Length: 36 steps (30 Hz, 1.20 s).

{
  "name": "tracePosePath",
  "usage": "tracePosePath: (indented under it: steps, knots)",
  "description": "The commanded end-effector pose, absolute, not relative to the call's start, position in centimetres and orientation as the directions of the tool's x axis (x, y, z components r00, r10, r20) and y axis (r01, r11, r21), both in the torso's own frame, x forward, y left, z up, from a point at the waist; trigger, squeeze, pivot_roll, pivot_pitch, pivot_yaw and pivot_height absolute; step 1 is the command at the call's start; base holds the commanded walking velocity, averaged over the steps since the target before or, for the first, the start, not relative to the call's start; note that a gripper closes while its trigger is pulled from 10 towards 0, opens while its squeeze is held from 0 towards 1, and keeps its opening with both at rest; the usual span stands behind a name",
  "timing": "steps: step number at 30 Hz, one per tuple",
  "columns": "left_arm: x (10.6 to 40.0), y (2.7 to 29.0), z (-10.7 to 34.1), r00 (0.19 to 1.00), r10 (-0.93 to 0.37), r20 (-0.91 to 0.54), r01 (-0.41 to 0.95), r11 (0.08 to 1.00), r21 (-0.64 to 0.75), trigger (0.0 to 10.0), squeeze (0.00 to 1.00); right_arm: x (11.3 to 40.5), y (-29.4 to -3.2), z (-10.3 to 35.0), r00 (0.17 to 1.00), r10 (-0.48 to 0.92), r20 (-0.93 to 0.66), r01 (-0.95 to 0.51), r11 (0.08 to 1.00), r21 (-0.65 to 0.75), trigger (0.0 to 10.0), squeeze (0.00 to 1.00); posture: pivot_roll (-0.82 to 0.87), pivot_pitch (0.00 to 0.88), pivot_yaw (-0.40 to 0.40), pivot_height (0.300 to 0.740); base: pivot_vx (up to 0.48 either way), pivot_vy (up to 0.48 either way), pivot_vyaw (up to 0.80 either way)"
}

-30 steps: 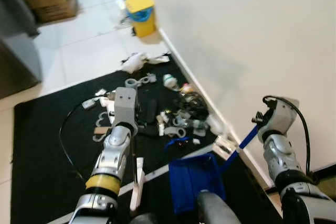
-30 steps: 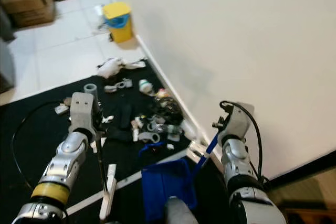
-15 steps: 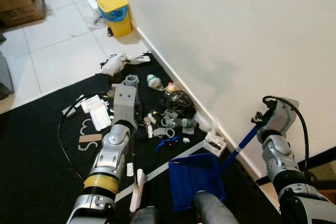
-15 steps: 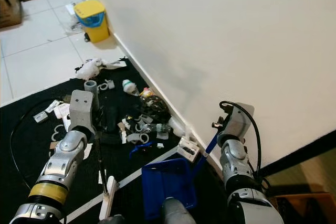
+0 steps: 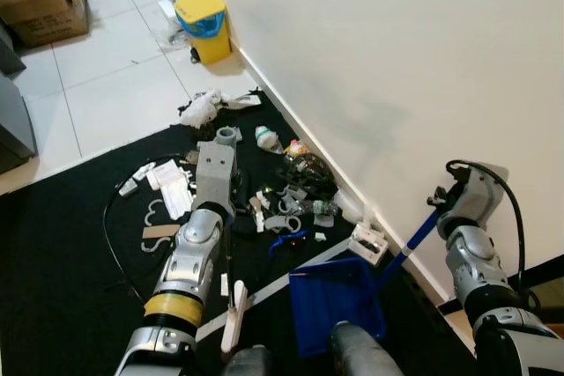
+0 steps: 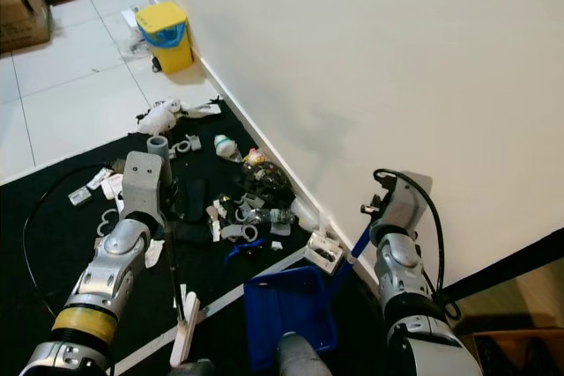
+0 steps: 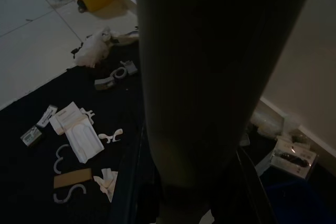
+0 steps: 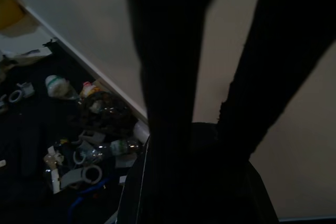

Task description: Sweep floor

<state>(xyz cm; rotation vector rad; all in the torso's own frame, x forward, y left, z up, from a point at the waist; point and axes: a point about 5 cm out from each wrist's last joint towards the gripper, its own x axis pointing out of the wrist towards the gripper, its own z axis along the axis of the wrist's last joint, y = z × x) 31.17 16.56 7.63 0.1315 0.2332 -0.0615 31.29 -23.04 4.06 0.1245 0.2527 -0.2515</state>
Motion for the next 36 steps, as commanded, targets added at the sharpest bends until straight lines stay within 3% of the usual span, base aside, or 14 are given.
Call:
tracePosePath:
  steps: [1, 36]
  knots:
    - [30.96, 16.66, 7.55, 0.970, -0.040, -0.241, 0.073, 0.989, 0.130, 10.0, 0.00, 30.80, -22.85, 3.26, 0.927, -0.228, -0.299, 0.271, 0.957, 0.108, 10.0, 0.00, 0.01, 0.105, -0.010, 0.740, 0.000, 0.000, 0.00]
    - [31.20, 16.68, 7.74, 0.966, -0.041, -0.255, 0.073, 0.990, 0.119, 10.0, 0.00, 30.85, -22.87, 3.26, 0.925, -0.231, -0.303, 0.275, 0.955, 0.111, 10.0, 0.00, 0.01, 0.107, -0.007, 0.740, 0.000, 0.027, 0.00]
